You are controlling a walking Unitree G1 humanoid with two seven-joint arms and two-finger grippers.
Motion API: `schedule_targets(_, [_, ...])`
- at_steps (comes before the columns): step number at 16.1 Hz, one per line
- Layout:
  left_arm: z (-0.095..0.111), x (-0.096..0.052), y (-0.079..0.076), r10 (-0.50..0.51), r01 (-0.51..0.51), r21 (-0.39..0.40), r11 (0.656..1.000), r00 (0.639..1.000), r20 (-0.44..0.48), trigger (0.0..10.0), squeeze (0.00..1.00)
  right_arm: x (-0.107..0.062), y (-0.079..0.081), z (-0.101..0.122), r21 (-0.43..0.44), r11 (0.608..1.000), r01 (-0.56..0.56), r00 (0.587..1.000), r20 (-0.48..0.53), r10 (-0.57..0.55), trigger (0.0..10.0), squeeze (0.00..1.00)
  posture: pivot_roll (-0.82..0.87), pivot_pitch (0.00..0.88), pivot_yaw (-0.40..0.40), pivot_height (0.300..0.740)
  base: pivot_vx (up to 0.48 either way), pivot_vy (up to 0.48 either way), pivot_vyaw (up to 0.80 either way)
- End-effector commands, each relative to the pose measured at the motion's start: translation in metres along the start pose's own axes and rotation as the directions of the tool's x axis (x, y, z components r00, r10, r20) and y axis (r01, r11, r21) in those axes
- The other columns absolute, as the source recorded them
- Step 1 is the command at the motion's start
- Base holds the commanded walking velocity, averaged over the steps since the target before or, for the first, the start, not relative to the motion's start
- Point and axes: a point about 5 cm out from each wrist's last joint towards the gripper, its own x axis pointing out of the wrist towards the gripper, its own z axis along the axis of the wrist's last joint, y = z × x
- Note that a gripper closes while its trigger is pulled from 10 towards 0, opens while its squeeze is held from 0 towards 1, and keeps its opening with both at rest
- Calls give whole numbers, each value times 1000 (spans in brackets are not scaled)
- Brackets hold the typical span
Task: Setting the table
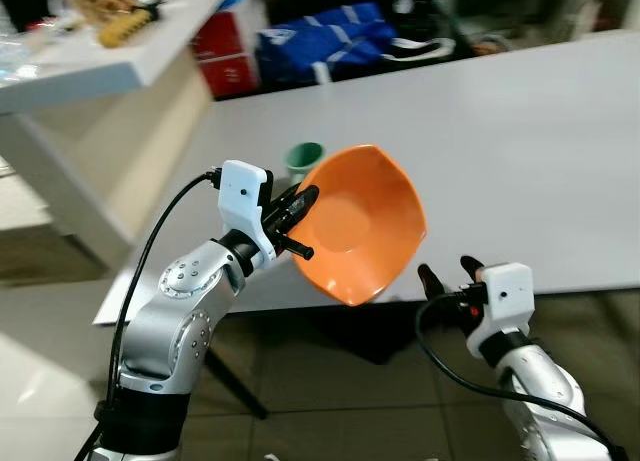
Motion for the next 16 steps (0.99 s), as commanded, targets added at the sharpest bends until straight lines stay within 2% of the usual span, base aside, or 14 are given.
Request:
schedule_targets(1, [11,0,6,12,-13,19,1000,999,42,0,0,4,2,3,-20,1000,4,1000,23,-4,10000,0,-227,0,212,740,0,0,-688])
schedule_targets(5, [11,0,11,40,-40,7,999,998,49,0,0,7,0,2,-30,999,26,1000,10,-26,10000,0,-226,0,201,740,0,0,0])
schedule_targets(9, [11,0,11,44,-44,-1,999,998,55,0,0,9,0,8,-45,999,28,998,49,-26,10000,0,-225,0,199,740,0,0,-647])
schedule_targets(12, [7,-2,15,66,-66,-3,998,997,47,0,0,7,-10,5,-55,997,52,998,37,-50,10000,0,-230,0,193,740,0,0,-640])
schedule_targets(16, [0,0,18,92,-92,-8,996,995,33,0,0,8,-6,5,-65,997,41,998,46,-38,10000,0,-230,0,184,740,0,0,-419])
